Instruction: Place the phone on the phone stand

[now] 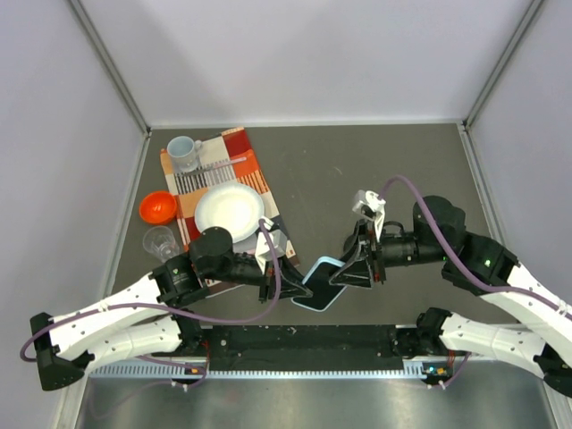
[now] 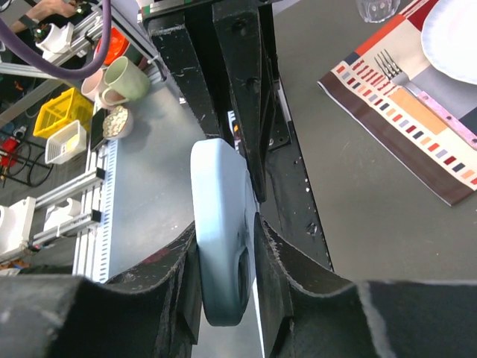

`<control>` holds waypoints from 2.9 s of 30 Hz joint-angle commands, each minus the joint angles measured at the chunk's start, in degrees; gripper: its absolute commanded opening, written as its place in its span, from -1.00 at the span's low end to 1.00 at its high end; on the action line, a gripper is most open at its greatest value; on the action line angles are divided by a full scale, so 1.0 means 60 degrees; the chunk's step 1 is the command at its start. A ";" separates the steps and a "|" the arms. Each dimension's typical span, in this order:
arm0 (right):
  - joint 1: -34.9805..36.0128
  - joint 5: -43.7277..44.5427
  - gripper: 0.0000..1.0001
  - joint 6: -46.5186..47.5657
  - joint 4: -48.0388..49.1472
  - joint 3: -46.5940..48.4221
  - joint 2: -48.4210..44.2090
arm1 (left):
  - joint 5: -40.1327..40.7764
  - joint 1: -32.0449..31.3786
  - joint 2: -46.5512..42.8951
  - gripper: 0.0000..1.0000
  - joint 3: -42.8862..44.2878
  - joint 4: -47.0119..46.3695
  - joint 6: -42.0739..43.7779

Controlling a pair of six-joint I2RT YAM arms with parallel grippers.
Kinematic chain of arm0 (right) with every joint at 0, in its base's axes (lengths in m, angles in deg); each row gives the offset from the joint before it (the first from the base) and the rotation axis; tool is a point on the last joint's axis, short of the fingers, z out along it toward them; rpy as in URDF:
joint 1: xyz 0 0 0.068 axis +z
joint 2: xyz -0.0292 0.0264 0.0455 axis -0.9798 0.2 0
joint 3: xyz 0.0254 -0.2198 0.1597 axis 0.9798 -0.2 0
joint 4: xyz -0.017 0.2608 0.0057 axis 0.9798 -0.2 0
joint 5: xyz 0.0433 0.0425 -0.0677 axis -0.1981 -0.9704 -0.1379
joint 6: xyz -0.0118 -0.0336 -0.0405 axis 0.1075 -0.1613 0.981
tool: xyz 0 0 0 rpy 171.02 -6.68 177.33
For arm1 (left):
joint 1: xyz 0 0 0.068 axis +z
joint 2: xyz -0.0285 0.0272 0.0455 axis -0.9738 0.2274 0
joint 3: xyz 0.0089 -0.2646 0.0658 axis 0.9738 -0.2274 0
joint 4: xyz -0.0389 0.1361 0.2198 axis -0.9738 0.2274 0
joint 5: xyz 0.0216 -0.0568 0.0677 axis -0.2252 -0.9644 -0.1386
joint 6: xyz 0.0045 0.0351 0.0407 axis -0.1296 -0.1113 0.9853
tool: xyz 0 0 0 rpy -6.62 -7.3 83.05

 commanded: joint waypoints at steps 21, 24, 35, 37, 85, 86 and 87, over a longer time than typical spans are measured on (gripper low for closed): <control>0.0002 -0.0255 -0.41 0.0425 0.0591 -0.0217 0.0105 | -0.0289 -0.0022 0.0141 -1.00 0.0362 -0.0655 -0.0024; 0.0002 -0.0198 -0.73 0.0571 0.0591 -0.0334 0.0076 | -0.0304 -0.0022 0.0199 -1.00 0.0421 -0.0655 -0.0068; 0.0002 0.2056 -1.00 0.0996 0.0416 -0.1196 -0.1621 | 0.1349 -0.0022 0.0185 -0.04 0.0787 0.0034 -0.0024; 0.0002 0.2920 -1.00 0.0997 0.0138 -0.1330 -0.2351 | 0.2067 -0.0008 0.0112 0.42 0.0773 0.0019 -0.0112; 0.0002 0.9589 -1.00 0.0542 -0.4053 0.1145 -0.5359 | 1.1517 -0.2014 0.8241 -0.33 0.5372 -0.0274 -0.0669; 0.0002 0.9574 -1.00 0.0528 -0.4053 0.1145 -0.5330 | 1.1532 -0.2015 0.8256 -0.35 0.5387 -0.0274 -0.0669; 0.0002 0.9573 -1.00 0.0542 -0.4053 0.1131 -0.5301 | 1.1517 -0.2015 0.8271 -0.36 0.5387 -0.0288 -0.0669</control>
